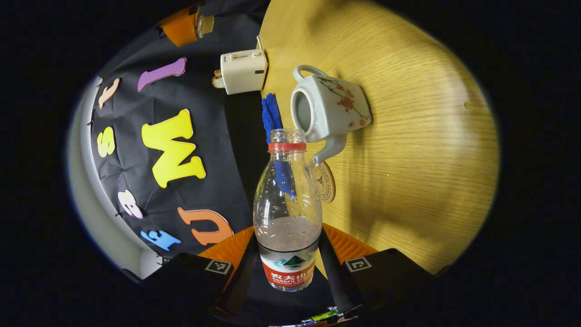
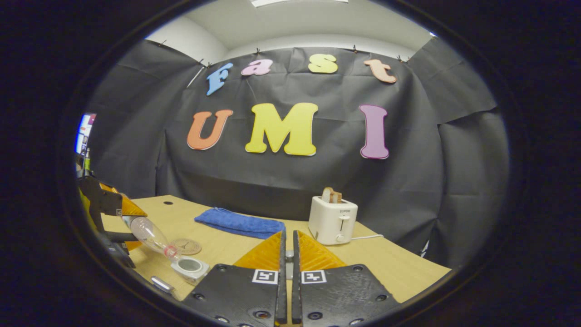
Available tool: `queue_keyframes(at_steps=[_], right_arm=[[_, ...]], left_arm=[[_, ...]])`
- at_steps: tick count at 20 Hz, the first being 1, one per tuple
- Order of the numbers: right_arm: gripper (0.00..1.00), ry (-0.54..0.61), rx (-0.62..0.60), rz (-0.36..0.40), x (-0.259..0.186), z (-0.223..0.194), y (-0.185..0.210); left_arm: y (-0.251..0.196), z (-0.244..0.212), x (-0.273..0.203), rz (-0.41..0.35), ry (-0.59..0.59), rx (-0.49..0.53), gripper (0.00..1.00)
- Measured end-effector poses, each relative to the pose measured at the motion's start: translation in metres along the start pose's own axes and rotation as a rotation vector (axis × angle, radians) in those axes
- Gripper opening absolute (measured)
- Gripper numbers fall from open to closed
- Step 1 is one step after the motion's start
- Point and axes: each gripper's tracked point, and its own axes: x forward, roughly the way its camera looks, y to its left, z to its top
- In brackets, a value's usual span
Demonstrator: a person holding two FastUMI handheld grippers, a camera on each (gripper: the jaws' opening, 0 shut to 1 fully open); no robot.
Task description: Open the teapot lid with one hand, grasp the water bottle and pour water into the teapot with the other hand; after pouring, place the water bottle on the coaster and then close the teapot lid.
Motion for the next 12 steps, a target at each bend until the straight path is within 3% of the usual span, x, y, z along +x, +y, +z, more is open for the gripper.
queue_keyframes(at_steps=[1,2,8,9,12], right_arm=[[0.04,-0.002,-0.001,0.005,0.0,0.0,0.001],[0.04,-0.002,-0.002,0.006,0.0,0.0,0.0],[0.04,-0.001,0.0,0.008,0.0,-0.001,-0.001],[0.04,-0.005,-0.001,0.01,0.0,0.0,-0.001],[0.04,-0.009,-0.006,0.013,-0.001,0.0,-0.001]], left_arm=[[0.006,0.0,-0.001,0.01,0.005,0.02,0.8],[0.01,0.002,-0.001,0.017,0.005,0.035,0.75],[0.016,0.002,-0.002,0.021,0.02,0.094,0.75],[0.016,0.004,-0.002,0.023,0.019,0.1,0.8],[0.018,0.003,-0.003,0.022,0.031,0.118,0.75]])
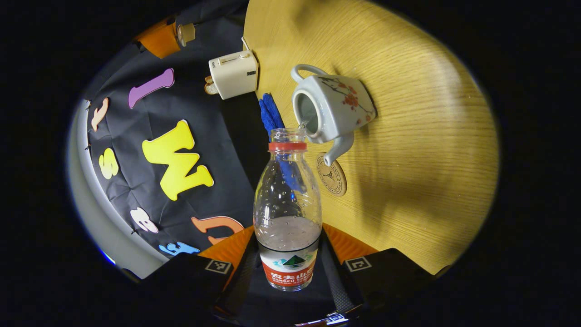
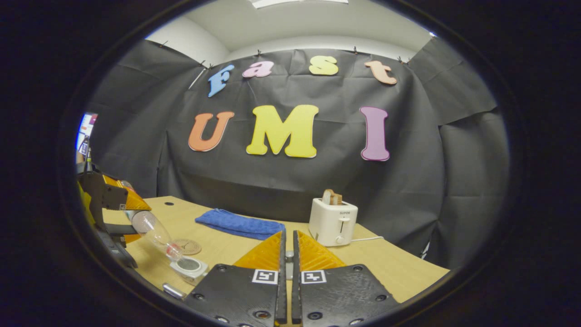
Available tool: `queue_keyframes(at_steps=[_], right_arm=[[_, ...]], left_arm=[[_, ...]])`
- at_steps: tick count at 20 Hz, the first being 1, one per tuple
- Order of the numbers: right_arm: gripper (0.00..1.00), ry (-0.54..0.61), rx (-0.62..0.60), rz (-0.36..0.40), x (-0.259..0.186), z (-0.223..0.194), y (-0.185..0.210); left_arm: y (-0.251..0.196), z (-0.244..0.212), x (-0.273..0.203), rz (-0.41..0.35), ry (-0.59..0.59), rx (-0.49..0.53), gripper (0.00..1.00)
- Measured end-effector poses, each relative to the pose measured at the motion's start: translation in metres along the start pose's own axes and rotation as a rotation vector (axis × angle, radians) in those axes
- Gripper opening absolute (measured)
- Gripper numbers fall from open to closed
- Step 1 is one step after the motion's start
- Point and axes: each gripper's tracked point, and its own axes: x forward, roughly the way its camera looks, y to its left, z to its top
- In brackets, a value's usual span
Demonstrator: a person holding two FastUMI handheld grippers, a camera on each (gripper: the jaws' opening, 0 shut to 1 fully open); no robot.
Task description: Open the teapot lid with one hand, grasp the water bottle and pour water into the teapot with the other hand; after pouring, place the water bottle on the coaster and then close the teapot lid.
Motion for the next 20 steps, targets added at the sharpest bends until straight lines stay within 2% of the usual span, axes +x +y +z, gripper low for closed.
queue_keyframes(at_steps=[5,6,7,8,13,14,15,16,17,18,20], right_arm=[[0.04,-0.002,-0.003,0.006,0.0,0.0,0.003],[0.04,-0.002,-0.001,0.007,0.0,-0.001,0.003],[0.04,-0.001,-0.001,0.006,0.0,-0.001,0.002],[0.04,0.0,-0.002,0.005,0.0,-0.002,0.001],[0.04,0.003,-0.002,0.006,0.002,-0.003,0.002],[0.04,0.003,-0.003,0.007,0.001,-0.004,0.003],[0.04,0.003,-0.005,0.009,0.001,-0.003,0.004],[0.04,0.002,-0.006,0.011,0.001,-0.004,0.005],[0.04,0.001,-0.008,0.013,0.0,-0.003,0.006],[0.04,-0.001,-0.012,0.014,0.0,-0.002,0.007],[0.04,-0.011,-0.019,0.013,-0.001,0.0,0.006]], left_arm=[[0.016,0.002,-0.001,0.019,0.006,0.09,0.75],[0.019,0.003,0.0,0.023,0.004,0.102,0.8],[0.022,0.003,-0.001,0.029,0.005,0.114,0.8],[0.026,0.004,-0.002,0.042,-0.001,0.122,0.75],[0.037,0.0,-0.005,0.066,0.016,0.184,0.75],[0.04,0.0,-0.005,0.07,0.015,0.197,0.8],[0.043,0.002,-0.005,0.079,0.013,0.212,0.76],[0.046,0.002,-0.005,0.081,0.016,0.223,0.75],[0.045,0.003,-0.006,0.081,0.015,0.232,0.8],[0.045,0.005,-0.007,0.084,0.012,0.243,0.76],[0.052,0.007,-0.011,0.107,0.017,0.271,0.76]])
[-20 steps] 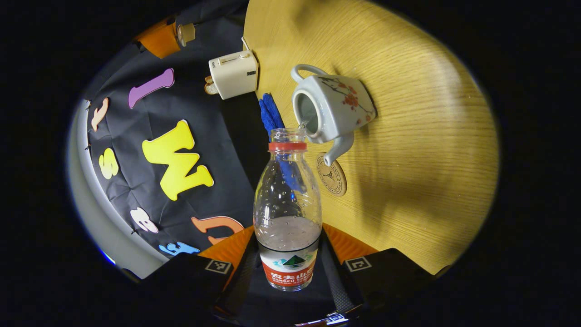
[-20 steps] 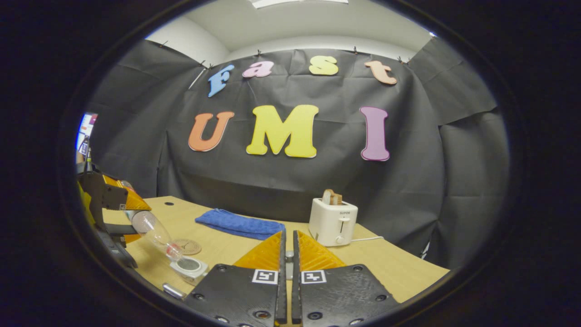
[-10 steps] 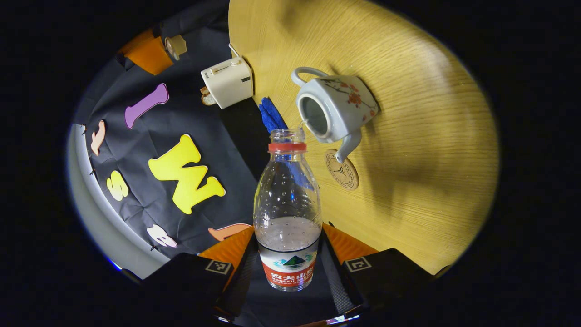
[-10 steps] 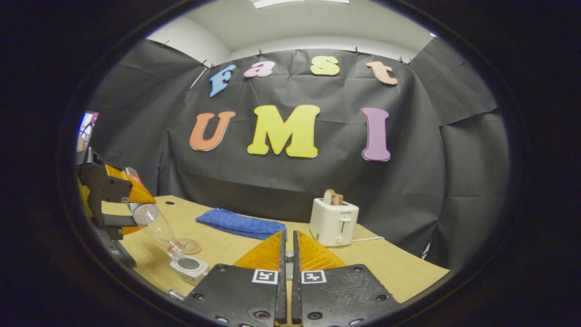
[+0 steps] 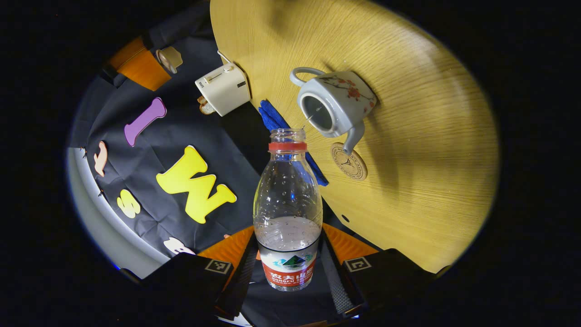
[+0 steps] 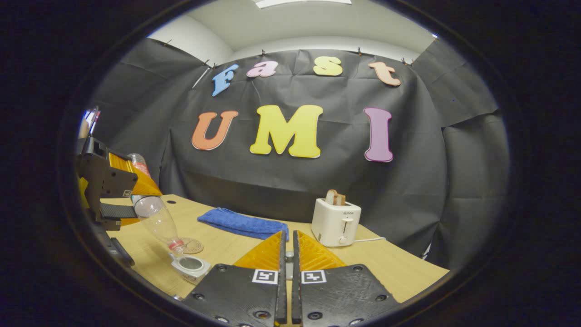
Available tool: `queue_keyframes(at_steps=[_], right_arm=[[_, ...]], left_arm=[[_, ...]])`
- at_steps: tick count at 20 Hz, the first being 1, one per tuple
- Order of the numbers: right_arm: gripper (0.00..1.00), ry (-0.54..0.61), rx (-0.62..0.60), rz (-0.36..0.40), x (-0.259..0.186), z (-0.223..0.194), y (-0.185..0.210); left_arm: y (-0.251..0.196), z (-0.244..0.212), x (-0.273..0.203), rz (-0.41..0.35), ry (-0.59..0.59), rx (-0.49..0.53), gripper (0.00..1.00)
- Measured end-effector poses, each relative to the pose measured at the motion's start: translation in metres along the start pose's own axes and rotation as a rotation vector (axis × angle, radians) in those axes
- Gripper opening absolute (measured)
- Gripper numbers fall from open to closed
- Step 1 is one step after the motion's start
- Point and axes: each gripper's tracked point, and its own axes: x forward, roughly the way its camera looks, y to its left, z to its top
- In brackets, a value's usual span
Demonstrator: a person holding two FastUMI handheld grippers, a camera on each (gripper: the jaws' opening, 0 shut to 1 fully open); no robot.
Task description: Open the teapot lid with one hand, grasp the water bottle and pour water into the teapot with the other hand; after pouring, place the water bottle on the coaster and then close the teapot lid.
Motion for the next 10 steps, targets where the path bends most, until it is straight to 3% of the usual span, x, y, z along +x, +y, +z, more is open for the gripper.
queue_keyframes(at_steps=[7,8,10], right_arm=[[0.04,-0.003,-0.004,-0.002,0.0001,0.0005,-0.0004],[0.04,0.0,-0.001,0.001,0.0001,0.0,0.0004],[0.04,0.004,-0.001,0.004,0.0012,-0.0024,0.0016]], left_arm=[[0.0023,0.0017,-0.0002,0.008,-0.008,0.019,0.76],[0.0023,0.0003,0.0008,0.003,-0.002,0.018,0.8],[0.0015,-0.0003,0.0021,-0.007,-0.003,0.02,0.76]])
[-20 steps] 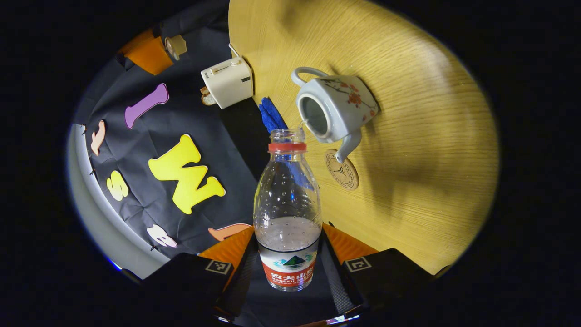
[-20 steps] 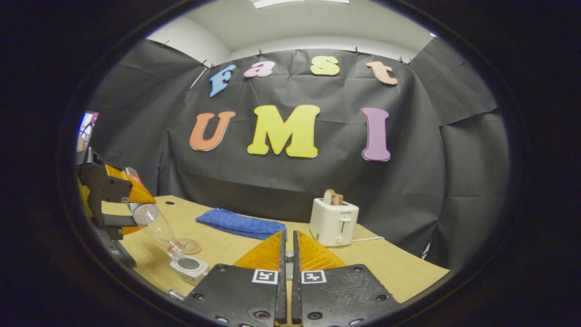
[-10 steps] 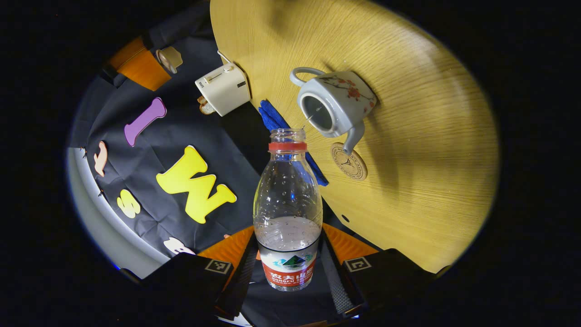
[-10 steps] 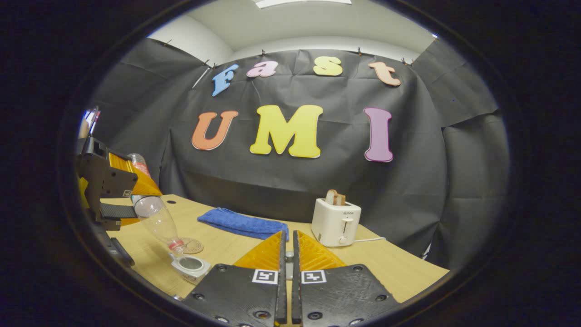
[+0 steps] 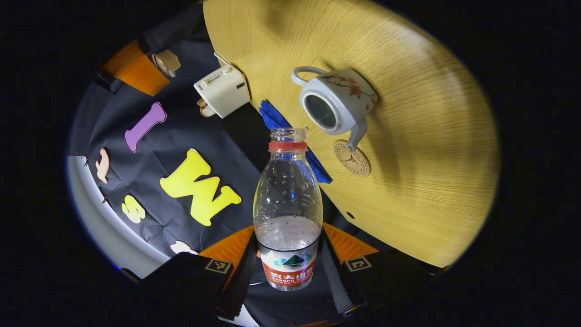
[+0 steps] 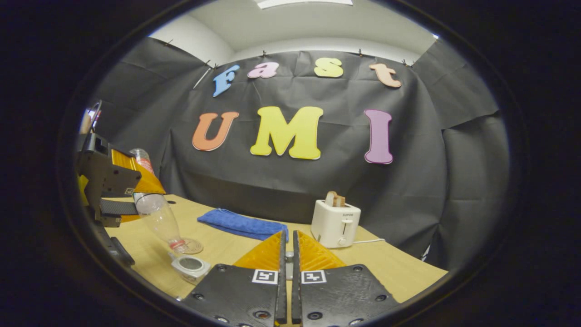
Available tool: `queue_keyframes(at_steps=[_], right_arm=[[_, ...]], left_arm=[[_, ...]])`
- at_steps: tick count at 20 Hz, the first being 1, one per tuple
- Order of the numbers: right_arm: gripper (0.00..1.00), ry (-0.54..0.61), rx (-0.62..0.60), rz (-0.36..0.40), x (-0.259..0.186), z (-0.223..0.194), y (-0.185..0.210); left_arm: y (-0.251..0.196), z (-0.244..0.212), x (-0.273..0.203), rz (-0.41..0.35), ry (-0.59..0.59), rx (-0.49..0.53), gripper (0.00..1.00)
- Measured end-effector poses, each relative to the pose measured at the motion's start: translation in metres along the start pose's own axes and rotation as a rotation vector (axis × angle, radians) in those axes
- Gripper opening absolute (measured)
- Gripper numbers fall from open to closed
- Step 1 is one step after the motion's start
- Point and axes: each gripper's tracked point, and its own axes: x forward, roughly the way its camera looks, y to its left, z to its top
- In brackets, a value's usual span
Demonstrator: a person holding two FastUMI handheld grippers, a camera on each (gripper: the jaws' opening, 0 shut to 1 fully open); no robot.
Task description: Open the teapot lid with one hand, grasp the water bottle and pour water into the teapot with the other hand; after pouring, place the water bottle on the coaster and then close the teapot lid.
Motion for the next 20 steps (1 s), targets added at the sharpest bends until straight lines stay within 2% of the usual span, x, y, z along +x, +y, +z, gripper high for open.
queue_keyframes(at_steps=[2,3,5,9,11,15,18,20], right_arm=[[0.04,0.001,-0.003,0.003,0.0,0.0,0.001],[0.04,0.004,-0.005,-0.003,0.0,-0.001,0.0],[0.04,0.01,-0.001,-0.005,0.001,-0.002,-0.001],[0.04,0.002,0.003,-0.026,0.001,0.001,-0.01],[0.04,-0.005,0.013,-0.042,0.001,0.004,-0.018],[0.04,-0.001,0.031,-0.067,0.001,0.004,-0.03],[0.04,0.007,0.056,-0.082,0.001,0.003,-0.033],[0.04,0.022,0.067,-0.078,0.003,-0.001,-0.028]], left_arm=[[0.0,0.0,0.0,-0.002,0.003,0.003,0.8],[0.0,-0.001,0.0,-0.002,0.003,0.003,0.75],[-0.001,0.001,-0.001,-0.005,-0.003,-0.005,0.76],[-0.005,0.001,0.002,0.013,-0.028,-0.099,0.75],[-0.01,0.001,0.007,0.021,-0.049,-0.246,0.75],[-0.031,-0.012,0.0,0.014,-0.047,-0.661,0.75],[-0.029,-0.032,-0.005,0.049,-0.021,-0.898,0.77],[-0.028,-0.042,-0.006,0.056,-0.019,-1.055,0.75]])
